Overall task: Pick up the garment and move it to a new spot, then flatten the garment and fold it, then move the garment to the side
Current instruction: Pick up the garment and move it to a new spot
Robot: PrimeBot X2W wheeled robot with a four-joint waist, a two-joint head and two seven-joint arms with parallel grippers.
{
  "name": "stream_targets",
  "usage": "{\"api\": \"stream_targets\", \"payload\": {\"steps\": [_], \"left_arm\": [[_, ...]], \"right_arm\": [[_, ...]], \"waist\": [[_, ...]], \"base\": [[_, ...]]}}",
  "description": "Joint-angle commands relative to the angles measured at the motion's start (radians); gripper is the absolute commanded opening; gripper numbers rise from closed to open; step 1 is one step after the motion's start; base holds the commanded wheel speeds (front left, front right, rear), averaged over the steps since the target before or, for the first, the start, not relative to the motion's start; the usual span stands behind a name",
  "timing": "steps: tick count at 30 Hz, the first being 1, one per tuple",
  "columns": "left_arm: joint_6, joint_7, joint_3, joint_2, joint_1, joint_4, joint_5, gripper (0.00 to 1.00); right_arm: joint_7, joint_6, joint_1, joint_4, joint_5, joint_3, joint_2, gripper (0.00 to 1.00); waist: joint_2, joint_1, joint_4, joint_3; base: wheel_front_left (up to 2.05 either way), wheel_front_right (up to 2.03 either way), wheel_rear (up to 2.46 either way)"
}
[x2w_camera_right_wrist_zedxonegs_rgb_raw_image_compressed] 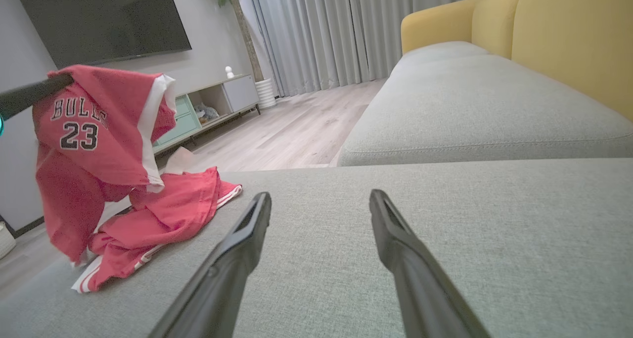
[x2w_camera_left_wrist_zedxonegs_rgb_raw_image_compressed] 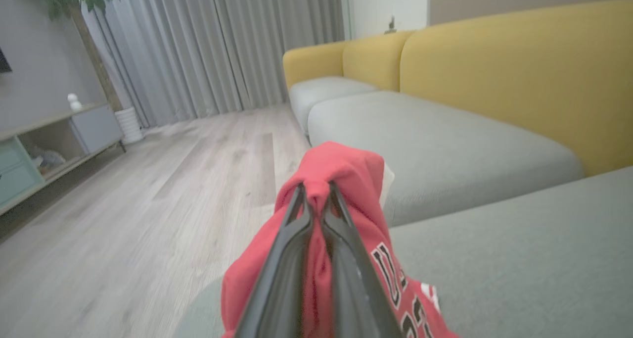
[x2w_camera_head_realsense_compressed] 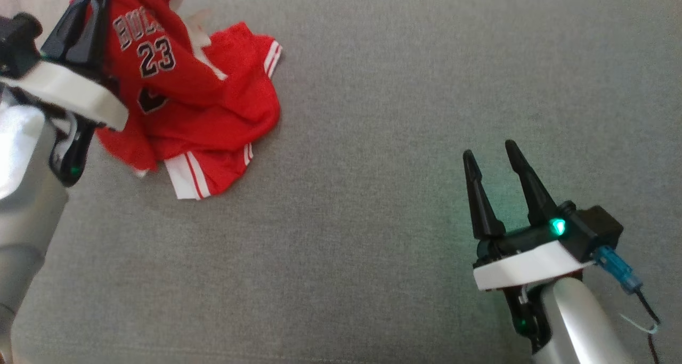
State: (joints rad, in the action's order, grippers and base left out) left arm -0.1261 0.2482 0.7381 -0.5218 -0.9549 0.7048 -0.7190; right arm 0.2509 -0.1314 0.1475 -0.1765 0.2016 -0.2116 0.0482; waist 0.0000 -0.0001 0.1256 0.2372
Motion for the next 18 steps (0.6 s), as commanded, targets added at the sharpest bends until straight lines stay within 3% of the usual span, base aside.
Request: {"api": "stream_targets", "payload": {"steps": [1, 8, 18], "left_arm": [[0.007, 0.011, -0.056, -0.045, -0.031, -0.053, 0.014, 0.0], [0.01, -0.004, -0.026, -0.032, 0.042, -0.249, 0.033, 0.0], [0.023, -0.118, 0.07, 0.04, 0.078, -0.465, 0.035, 0.0]], "right_arm": [[0.011, 0.001, -0.004, 0.026, 0.009, -0.016, 0.002, 1.0], [0.011, 0.001, -0.018, 0.035, 0.036, 0.003, 0.002, 1.0], [0.011, 0.001, -0.006, 0.063, 0.07, 0.019, 0.002, 1.0]], "waist": [[0.0, 0.0001, 0.003, -0.045], [0.0, 0.0001, -0.049, -0.101], [0.0, 0.0001, -0.214, -0.079]], "base": [[0.0, 0.0, 0.0], [0.0, 0.0, 0.0], [0.0, 0.0, 0.0]]}}
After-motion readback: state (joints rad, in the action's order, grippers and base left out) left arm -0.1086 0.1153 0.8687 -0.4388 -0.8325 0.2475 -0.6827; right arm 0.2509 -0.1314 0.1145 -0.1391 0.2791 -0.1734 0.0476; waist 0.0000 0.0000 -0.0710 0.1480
